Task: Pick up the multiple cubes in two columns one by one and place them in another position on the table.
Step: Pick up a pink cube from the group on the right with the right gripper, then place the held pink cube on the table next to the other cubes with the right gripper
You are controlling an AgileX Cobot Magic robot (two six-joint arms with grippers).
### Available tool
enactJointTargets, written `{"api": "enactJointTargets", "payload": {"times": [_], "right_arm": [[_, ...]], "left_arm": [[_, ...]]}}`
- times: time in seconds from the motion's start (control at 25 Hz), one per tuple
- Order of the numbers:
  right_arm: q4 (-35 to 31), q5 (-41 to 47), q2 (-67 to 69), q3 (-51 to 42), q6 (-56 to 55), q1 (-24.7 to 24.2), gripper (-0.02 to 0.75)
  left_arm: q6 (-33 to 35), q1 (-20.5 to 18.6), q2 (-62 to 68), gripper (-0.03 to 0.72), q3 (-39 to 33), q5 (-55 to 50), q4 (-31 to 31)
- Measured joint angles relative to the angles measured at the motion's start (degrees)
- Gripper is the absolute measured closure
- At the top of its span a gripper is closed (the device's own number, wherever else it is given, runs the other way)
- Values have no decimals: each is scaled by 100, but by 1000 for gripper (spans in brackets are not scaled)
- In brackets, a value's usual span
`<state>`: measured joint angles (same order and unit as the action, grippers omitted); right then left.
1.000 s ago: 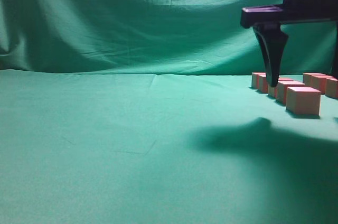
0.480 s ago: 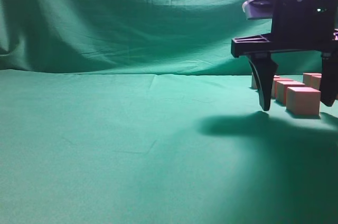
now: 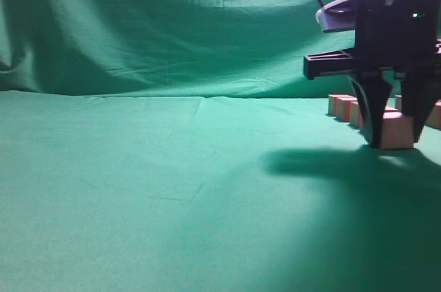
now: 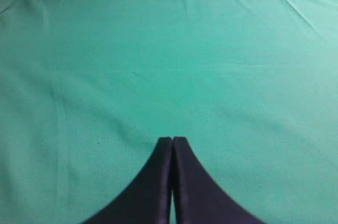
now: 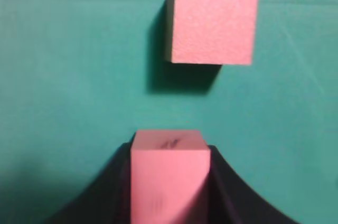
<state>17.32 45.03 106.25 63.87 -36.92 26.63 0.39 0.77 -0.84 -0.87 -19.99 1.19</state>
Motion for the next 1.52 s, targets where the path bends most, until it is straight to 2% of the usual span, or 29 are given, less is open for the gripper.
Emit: {"api": "enactJointTargets", "payload": {"times": [0.08,0.28,0.4,0.64,1.08,1.32,1.52], "right_arm": [[-171,423,0,279,419,50,486],[-1020,1385,-21,1285,2929,548,486],[-1205,1507,-25,1849,3704,793,486],[-1204,1440,-25,2245,4774,818,486],[-1181,1428,792,2550,5526,818,486],[-1169,1445,1445,3278,5320,805,486],[-1179,1563,1806,3613,4943,587,486]], "left_arm": [[0,0,0,688,0,0,0],[0,0,0,688,0,0,0],[0,0,0,688,0,0,0],[0,0,0,688,0,0,0],[0,0,0,688,0,0,0],[0,0,0,688,0,0,0],[0,0,0,688,0,0,0]]}}
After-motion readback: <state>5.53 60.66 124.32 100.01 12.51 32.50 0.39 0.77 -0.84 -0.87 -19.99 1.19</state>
